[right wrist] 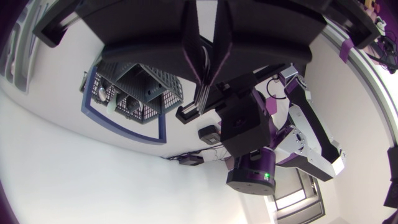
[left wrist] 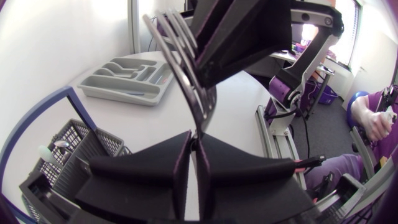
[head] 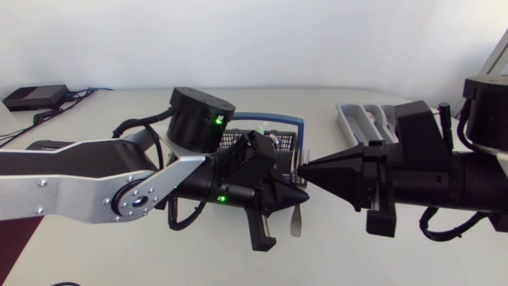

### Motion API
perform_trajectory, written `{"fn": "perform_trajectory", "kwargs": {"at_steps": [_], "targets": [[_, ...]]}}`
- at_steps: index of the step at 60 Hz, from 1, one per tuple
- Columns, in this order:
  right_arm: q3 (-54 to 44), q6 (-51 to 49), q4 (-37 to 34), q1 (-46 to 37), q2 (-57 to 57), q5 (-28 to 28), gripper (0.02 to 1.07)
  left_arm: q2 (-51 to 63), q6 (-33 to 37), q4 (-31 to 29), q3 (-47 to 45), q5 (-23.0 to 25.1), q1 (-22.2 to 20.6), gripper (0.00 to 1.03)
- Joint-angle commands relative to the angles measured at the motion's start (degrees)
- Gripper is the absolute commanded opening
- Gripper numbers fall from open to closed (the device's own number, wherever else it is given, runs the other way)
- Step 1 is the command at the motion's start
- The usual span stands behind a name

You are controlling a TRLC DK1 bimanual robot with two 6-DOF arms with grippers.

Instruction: Unload the cutlery basket into the drawer organizer.

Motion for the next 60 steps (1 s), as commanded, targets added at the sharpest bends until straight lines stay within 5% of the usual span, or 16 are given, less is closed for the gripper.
{"fn": "perform_trajectory", "kwargs": {"at_steps": [1,11,15,60], "targets": [[1.50,0.57,1.43,-0.40,0.04,0.31,0.28,-1.00,-0.67,-0.73,-0.84,0.75,0.13,0.03],[1.32,0.04,1.08,-1.37,-1.80,1.10,0.79,-2.40,-0.59,-1.35,-0.40,0.83,1.36,0.03],[1.06,-0.75,0.64,-2.42,-2.16,1.19,0.89,-2.93,-0.59,-1.44,-0.31,1.10,1.98,0.03],[-4.83,-10.42,-0.15,-1.72,1.10,0.22,0.93,-6.09,-0.59,-8.03,5.93,11.03,9.45,0.03]]}}
